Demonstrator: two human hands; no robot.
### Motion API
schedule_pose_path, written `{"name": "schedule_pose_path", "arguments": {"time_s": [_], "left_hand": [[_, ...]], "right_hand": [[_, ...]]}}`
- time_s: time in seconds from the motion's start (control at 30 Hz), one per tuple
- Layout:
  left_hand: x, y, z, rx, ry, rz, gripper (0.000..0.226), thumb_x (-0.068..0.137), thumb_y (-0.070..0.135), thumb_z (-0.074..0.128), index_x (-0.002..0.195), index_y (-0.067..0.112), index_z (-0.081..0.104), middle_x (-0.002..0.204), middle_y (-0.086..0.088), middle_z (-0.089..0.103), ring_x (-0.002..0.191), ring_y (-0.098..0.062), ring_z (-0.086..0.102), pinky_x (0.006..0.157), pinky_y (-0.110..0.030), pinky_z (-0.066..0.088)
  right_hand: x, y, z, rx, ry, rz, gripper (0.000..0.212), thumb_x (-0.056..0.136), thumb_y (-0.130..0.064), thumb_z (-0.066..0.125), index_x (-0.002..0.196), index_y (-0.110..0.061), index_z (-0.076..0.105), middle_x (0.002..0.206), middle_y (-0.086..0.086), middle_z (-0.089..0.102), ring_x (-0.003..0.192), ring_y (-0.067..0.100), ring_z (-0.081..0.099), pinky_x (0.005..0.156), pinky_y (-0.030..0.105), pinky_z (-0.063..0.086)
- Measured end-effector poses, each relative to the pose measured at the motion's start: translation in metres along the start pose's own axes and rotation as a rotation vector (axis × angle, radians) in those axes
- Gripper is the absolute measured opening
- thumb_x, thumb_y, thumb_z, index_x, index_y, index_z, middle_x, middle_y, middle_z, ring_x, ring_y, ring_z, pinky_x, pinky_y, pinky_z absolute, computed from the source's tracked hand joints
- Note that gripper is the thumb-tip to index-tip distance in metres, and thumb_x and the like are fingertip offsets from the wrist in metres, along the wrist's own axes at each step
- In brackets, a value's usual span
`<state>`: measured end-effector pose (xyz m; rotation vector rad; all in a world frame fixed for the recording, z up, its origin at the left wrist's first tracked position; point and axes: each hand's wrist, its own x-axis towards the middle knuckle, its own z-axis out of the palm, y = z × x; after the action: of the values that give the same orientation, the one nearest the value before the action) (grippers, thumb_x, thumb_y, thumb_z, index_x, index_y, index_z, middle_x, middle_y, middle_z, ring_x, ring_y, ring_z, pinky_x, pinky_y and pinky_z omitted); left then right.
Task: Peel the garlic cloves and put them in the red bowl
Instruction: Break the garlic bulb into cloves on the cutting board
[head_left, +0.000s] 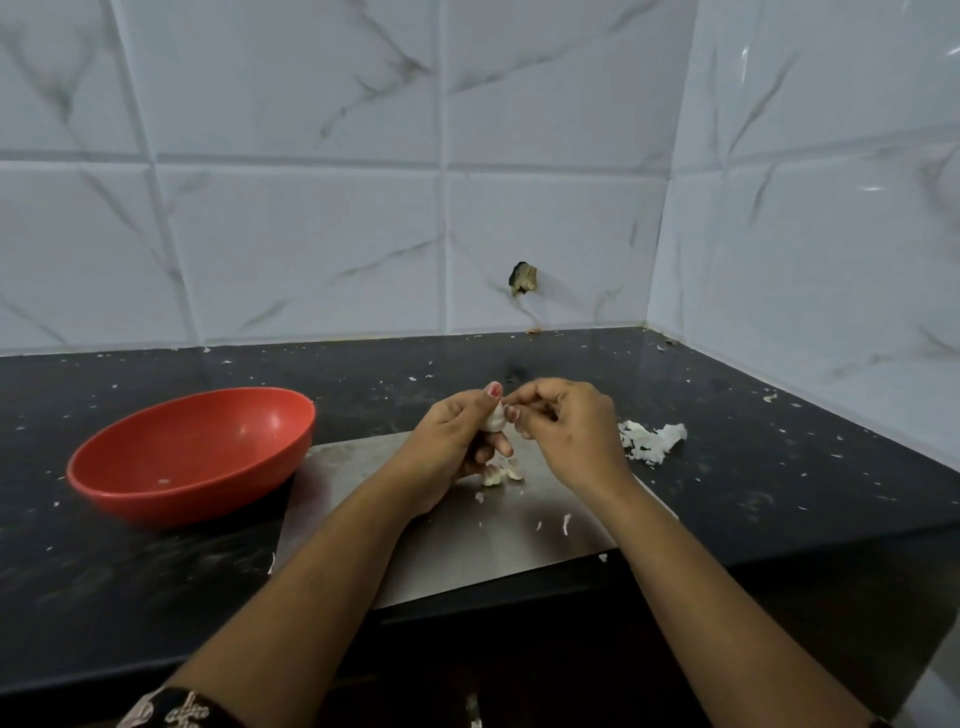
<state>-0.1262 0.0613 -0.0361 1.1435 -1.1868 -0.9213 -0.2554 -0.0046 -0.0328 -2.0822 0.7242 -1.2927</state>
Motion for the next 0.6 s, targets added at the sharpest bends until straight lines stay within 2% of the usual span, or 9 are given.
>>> {"name": "schedule_pose_path", "arguments": {"time_s": [0.1, 0.2, 0.3, 0.47, 0.5, 0.57, 0.6], "left_hand": [[0.001, 0.000, -0.001, 0.028, 0.032, -0.007, 0.034, 0.099, 0.036, 0.042, 0.079, 0.013, 0.056, 0.056, -0.005, 0.054, 0.045, -0.009, 0.035, 0.041, -0.016, 0.029], [0.001, -0.001, -0.001, 0.031, 0.038, -0.001, 0.037, 0.101, 0.033, 0.041, 0.073, 0.012, 0.053, 0.053, -0.006, 0.049, 0.043, -0.010, 0.031, 0.041, -0.018, 0.024], [0.001, -0.001, -0.001, 0.026, 0.052, 0.001, 0.038, 0.101, 0.032, 0.041, 0.072, 0.011, 0.052, 0.049, -0.004, 0.044, 0.045, -0.012, 0.026, 0.044, -0.022, 0.019], [-0.001, 0.000, -0.005, -0.059, 0.094, 0.017, 0.042, 0.102, 0.032, 0.037, 0.093, 0.002, 0.065, 0.045, -0.001, 0.037, 0.041, -0.010, 0.026, 0.045, -0.023, 0.018], [-0.001, 0.000, -0.006, -0.042, 0.096, 0.030, 0.042, 0.102, 0.033, 0.037, 0.098, 0.002, 0.065, 0.046, -0.001, 0.039, 0.041, -0.009, 0.027, 0.043, -0.022, 0.020], [0.000, -0.002, -0.008, -0.019, 0.121, 0.047, 0.041, 0.100, 0.036, 0.039, 0.105, 0.003, 0.064, 0.049, 0.000, 0.043, 0.042, -0.007, 0.029, 0.042, -0.019, 0.022], [0.001, -0.003, -0.008, -0.012, 0.139, 0.048, 0.041, 0.100, 0.038, 0.039, 0.107, 0.005, 0.064, 0.052, 0.000, 0.044, 0.044, -0.007, 0.031, 0.041, -0.018, 0.023]], "right_hand": [[0.000, -0.001, 0.001, 0.012, -0.016, 0.049, 0.008, 0.085, -0.007, 0.071, 0.082, -0.013, 0.074, 0.064, -0.008, 0.067, 0.056, -0.002, 0.060, 0.061, 0.013, 0.051], [0.000, 0.002, 0.003, 0.081, -0.024, 0.145, 0.013, 0.085, -0.007, 0.071, 0.079, -0.018, 0.072, 0.065, -0.002, 0.068, 0.056, 0.001, 0.060, 0.064, 0.021, 0.055], [0.002, 0.000, 0.007, 0.134, -0.033, 0.220, 0.013, 0.085, -0.006, 0.071, 0.078, -0.017, 0.072, 0.062, -0.003, 0.067, 0.053, 0.001, 0.058, 0.061, 0.017, 0.051], [0.014, 0.019, -0.012, 0.056, 0.166, 0.325, 0.015, 0.083, -0.003, 0.070, 0.076, -0.015, 0.072, 0.070, 0.000, 0.068, 0.062, 0.005, 0.061, 0.079, 0.028, 0.057], [0.016, 0.024, -0.021, 0.013, 0.202, 0.319, 0.012, 0.084, -0.002, 0.069, 0.078, -0.012, 0.073, 0.071, 0.001, 0.068, 0.061, 0.004, 0.061, 0.078, 0.024, 0.057], [0.018, 0.031, -0.038, -0.185, 0.192, 0.280, 0.010, 0.086, 0.000, 0.066, 0.082, -0.005, 0.074, 0.072, 0.003, 0.066, 0.061, 0.005, 0.060, 0.065, 0.009, 0.050], [0.019, 0.034, -0.044, -0.291, 0.162, 0.276, 0.013, 0.087, 0.002, 0.063, 0.081, -0.004, 0.074, 0.075, 0.004, 0.067, 0.065, 0.010, 0.062, 0.062, 0.009, 0.047]]}}
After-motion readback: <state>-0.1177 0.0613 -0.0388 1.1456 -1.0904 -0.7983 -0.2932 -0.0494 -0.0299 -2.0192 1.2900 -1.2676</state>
